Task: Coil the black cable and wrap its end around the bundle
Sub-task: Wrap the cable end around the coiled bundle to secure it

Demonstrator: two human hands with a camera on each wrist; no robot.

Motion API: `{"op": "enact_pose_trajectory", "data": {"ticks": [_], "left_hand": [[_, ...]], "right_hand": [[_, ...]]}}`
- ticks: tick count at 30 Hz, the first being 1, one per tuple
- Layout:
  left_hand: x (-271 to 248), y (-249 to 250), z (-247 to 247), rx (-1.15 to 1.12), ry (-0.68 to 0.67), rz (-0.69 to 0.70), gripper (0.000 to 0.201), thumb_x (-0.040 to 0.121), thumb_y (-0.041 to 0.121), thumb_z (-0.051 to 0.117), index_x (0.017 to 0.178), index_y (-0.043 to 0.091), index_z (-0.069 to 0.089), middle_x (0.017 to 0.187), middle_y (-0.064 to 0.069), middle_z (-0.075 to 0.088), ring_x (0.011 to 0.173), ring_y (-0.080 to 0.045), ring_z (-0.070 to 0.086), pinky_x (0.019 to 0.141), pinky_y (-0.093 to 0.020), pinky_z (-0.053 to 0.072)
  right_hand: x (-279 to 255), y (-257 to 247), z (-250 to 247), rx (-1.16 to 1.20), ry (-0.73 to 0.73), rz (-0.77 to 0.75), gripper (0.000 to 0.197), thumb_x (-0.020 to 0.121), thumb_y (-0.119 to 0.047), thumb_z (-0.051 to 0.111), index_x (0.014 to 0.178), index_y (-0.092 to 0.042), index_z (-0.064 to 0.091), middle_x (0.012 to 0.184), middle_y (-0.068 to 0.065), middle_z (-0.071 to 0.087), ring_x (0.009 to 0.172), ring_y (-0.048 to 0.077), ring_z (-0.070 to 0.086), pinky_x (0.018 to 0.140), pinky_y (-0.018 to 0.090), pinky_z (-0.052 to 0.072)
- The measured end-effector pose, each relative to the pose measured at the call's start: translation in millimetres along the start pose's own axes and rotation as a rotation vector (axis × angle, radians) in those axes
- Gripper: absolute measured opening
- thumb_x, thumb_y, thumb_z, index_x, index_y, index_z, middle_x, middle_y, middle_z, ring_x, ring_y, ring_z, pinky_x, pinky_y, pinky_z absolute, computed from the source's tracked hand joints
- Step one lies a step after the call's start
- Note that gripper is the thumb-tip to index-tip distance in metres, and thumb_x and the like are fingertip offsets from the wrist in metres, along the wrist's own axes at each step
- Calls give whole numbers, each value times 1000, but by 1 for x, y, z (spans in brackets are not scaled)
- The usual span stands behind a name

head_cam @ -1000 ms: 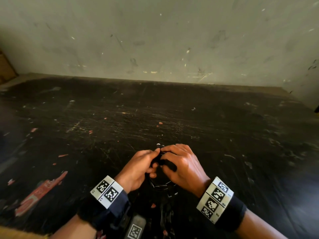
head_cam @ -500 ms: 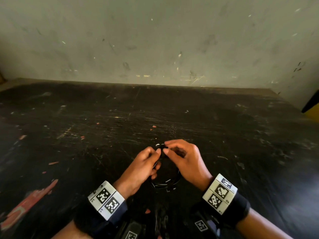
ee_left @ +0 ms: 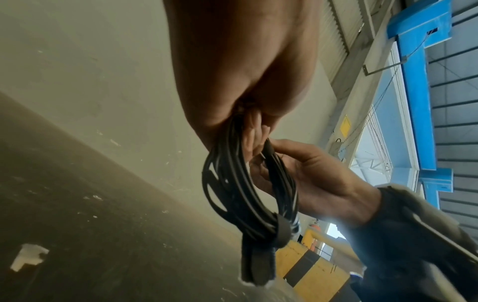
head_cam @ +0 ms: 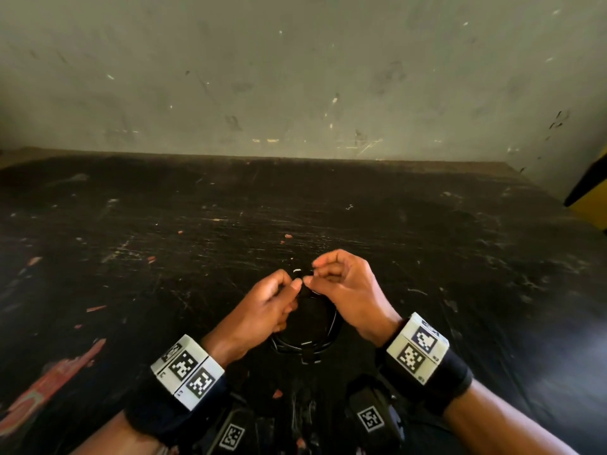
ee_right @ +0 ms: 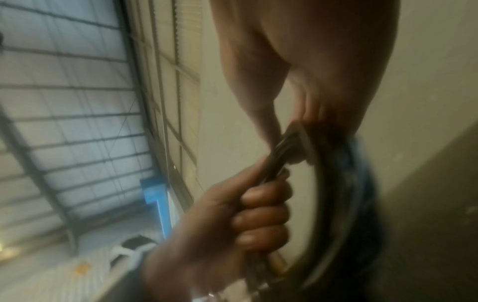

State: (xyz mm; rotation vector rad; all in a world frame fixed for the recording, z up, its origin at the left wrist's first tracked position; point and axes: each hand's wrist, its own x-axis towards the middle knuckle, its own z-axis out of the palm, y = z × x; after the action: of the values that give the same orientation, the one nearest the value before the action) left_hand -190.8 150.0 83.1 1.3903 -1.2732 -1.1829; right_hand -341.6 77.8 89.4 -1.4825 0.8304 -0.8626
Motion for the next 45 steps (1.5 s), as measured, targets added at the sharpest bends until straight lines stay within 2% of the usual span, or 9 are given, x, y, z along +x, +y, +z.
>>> {"op": "enact_pose_trajectory", "data": {"ticks": [2,5,9,14,21,27,30,36,45], "left_hand": [[-1,1,-1,18,-21,0,22,97,26,44,80,12,46,57,5,35,47,-5,29,44,-21,26],[1,4,-2,49,-29,0,22,97,23,44,80,11,48,58,2,41,45,-6,34,45,-21,30],[6,0,-6,-187,78,-97,31,94,34,49,75,17,68,66,-1,58,64,-12,58,72,-30,47],[8,-10,-6,26,-3,-68,33,96,39,44,82,13,59,77,-10,42,62,-19,39,55,-24,39],[23,-11,-5,197,-10,21,37,95,39,44,69,17,57,56,8,43,52,-6,43,55,-26,39],[34,-34,0,-171,-59,-297,47,79,52,56,113,22,64,106,-12,71,103,-25,67,91,-45,51],[35,-46,8,-364,-117,-459,46,75,32,69,116,12,61,113,-19,67,95,-34,70,83,-44,56],[49,-67,24,-368,-22,-418,19,84,0,63,103,0,60,93,-17,68,70,-22,73,65,-30,61],[78,-118,46,82,10,-420,17,81,-10,62,86,6,63,83,-14,68,66,-19,71,59,-24,57]], "right_hand": [[-1,-3,-5,-77,-106,24,29,82,-11,70,110,-15,63,93,5,72,82,12,70,73,22,57],[-4,-6,-9,-173,-164,-9,11,86,-16,66,93,-9,72,82,0,72,72,3,67,64,11,51],[-3,0,-13,-104,2,-34,11,85,-15,67,86,-6,72,83,9,74,70,10,67,63,17,52],[-5,6,-20,-181,-54,21,13,87,-19,65,83,-10,74,77,4,74,62,3,65,54,11,48],[-4,22,-24,-68,66,90,14,86,-20,67,81,-12,76,87,16,74,76,18,65,77,36,52],[-11,30,-48,149,237,206,11,88,-13,63,89,-9,73,91,12,75,84,24,72,79,36,58],[-18,43,-56,231,291,260,11,89,-4,59,93,-6,69,86,10,76,79,21,73,68,30,59],[-22,80,-78,49,379,365,10,86,3,61,92,-2,67,84,12,72,68,15,67,58,18,55],[-19,136,-105,-342,337,563,8,82,-2,67,81,-9,69,71,10,66,60,15,58,52,23,50]]}}
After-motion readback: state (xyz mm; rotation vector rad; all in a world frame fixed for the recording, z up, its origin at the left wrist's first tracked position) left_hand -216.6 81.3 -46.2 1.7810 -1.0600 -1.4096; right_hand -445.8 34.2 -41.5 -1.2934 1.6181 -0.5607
